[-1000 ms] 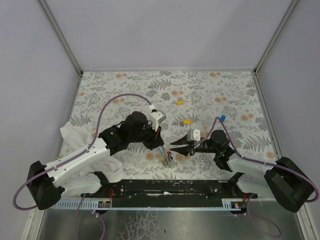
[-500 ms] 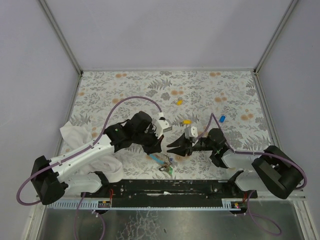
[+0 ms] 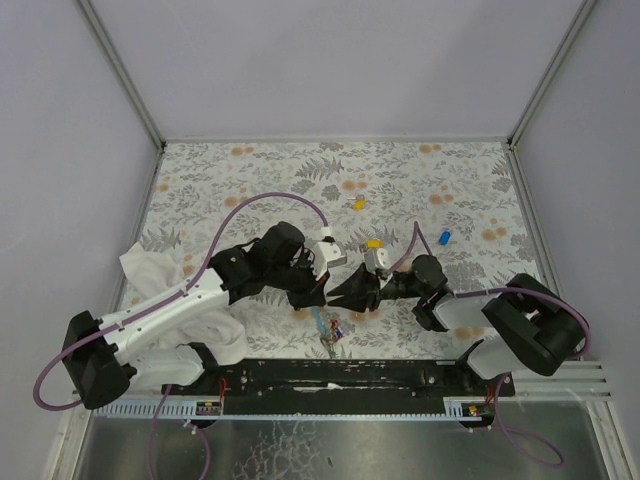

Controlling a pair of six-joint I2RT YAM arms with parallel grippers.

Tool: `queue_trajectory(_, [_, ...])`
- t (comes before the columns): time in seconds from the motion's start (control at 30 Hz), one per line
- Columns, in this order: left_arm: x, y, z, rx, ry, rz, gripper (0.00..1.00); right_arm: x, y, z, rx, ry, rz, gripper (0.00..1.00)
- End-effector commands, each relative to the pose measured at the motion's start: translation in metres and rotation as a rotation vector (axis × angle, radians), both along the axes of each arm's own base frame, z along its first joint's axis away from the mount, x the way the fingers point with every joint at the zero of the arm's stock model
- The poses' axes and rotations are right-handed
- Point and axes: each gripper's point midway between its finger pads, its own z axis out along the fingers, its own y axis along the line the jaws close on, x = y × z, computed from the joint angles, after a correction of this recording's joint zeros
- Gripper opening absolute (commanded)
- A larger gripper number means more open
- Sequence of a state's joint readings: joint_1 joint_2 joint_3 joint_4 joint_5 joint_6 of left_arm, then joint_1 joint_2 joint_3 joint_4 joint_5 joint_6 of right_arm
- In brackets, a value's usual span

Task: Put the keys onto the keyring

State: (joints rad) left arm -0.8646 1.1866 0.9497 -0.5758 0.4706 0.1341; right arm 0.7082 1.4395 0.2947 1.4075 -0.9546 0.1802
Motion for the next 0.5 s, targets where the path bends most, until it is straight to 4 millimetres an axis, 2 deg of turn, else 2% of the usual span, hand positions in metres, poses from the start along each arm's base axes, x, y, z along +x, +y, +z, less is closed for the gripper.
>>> queue_trajectory(0.0, [0.0104,-0.0193,0.0318,-0.108,-0.094,-0.034,0.00,-0.0054,0.0079,0.0205,0.061,-0.063,0.054,0.31])
queue_trajectory(0.47, [0.0075,-0.0258,0.0334,-0.143,-0.074,-0.048,0.00,-0.0064,0.0130,0.0139,0.046,-0.051,0.071,0.28])
